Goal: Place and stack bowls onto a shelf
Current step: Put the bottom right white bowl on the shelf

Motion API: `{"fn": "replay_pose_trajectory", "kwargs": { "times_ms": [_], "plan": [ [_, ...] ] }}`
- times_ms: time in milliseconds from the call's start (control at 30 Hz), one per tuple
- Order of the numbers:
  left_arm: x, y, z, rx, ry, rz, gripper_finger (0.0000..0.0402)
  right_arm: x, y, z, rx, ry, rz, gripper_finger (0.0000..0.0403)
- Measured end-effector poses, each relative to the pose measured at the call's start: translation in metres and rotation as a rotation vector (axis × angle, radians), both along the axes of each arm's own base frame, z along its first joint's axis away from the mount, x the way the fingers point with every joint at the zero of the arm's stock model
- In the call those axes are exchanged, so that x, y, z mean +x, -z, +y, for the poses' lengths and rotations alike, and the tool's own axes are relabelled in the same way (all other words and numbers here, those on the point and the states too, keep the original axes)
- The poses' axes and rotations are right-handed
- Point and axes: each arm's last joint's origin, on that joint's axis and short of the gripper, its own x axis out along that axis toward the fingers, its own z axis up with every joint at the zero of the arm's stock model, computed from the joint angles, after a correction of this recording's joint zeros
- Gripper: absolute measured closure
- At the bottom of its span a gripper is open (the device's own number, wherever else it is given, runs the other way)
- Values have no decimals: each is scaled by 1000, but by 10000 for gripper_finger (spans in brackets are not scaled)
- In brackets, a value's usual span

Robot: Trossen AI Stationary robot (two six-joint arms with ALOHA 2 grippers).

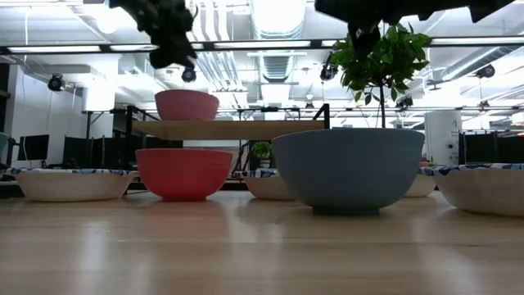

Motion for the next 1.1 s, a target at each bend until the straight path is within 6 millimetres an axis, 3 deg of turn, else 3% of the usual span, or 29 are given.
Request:
{"fn": "replay_pose_trajectory", "kwargs": {
  "times_ms": [233,433,567,833,1000,1100],
  "plan": [
    [2,6,-81,184,154,-226,278,12,-18,-11,61,142,121,385],
    [-15,12,-112,382,254,-298,278,23,-24,-38,121,325,312,385],
    [-23,17,-115,504,311,-295,278,30,-22,-64,148,422,397,385],
    [-19,22,-106,709,324,-198,278,39,-21,-125,279,506,548,385],
    [-27,2,-89,746,149,-320,278,48,-37,-160,330,471,518,385],
    [-35,-16,-87,698,124,-440,278,59,-52,-166,281,345,498,385]
  ]
}}
